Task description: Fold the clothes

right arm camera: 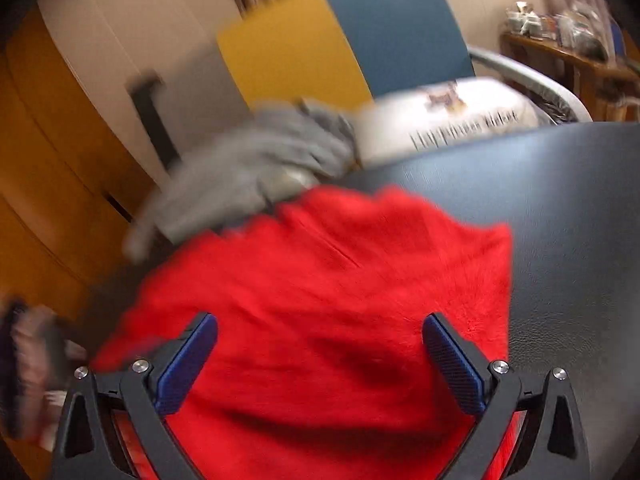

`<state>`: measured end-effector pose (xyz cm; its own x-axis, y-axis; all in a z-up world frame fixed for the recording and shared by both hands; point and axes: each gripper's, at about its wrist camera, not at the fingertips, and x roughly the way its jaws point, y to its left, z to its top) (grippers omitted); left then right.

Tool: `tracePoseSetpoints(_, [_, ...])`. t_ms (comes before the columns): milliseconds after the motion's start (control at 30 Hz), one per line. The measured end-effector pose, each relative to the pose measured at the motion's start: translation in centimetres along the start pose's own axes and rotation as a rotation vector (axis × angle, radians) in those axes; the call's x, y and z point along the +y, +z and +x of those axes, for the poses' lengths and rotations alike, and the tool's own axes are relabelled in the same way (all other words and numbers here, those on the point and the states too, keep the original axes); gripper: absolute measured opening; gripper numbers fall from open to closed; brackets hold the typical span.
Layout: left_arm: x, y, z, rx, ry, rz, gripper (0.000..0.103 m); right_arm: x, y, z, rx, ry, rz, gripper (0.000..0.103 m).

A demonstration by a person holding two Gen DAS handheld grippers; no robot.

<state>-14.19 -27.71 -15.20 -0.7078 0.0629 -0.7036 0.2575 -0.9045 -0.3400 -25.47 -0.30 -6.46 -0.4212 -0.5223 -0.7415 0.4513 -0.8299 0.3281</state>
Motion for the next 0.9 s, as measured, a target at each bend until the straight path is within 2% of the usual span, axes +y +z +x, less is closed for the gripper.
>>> tracePoseSetpoints(67, [0.3, -0.2, -0.1, 0.001, -0.024, -0.018, 0.012, -0.8, -1.7, 1.2, -0.004, -0.075, -0.064, 0.103])
tracePoseSetpoints(100, [0.4, -0.3, -0.2, 0.003, -0.037, -0.026, 0.012, -0.5, -2.5, 0.9, -0.021, -0.092, -0.123, 0.103])
tracePoseSetpoints(167, [0.2, -0.5, -0.3, -0.002, -0.037, -0.020, 0.012, -0.3, -3.3, 0.3, -0.004, -0.106, -0.158, 0.103])
tracePoseSetpoints(300, [-0.5, -0.4, -0.1, 0.002, 0.000, 0.011, 0.012, -1.2, -3.5, 0.1, -0.003, -0.066, -0.153, 0.103])
tracePoseSetpoints(400, [-0.4, -0.3, 0.0, 0.006, -0.007, 0.006, 0.012, -1.9, -3.3, 0.0, -0.009, -0.030, -0.141, 0.103])
tracePoseSetpoints(567, [-0.5, -0.2, -0.1, 0.010, -0.005, 0.007, 0.012, -2.8, -3.1, 0.1, -0.045, 0.076, -0.071, 0.103])
tracePoseSetpoints(633, [-0.4, -0.2, -0.7, 0.028, -0.008, -0.027, 0.012, -2.4, -3.1, 0.2, -0.047, 0.061, -0.081, 0.103])
tracePoseSetpoints(733, [0.0, -1.6, -3.4, 0.029, -0.020, -0.127, 0.018, -1.6, -3.2, 0.4, -0.042, 0.011, -0.118, 0.103])
tracePoseSetpoints(833, [1.3, -4.6, -7.7, -0.014, -0.066, -0.212, 0.024, -1.1, -3.3, 0.5, -0.037, -0.026, -0.144, 0.103])
tracePoseSetpoints(900, [2.8, -7.1, -9.9, -0.012, -0.049, -0.259, 0.025, -1.1, -3.3, 0.5, -0.036, -0.032, -0.147, 0.103])
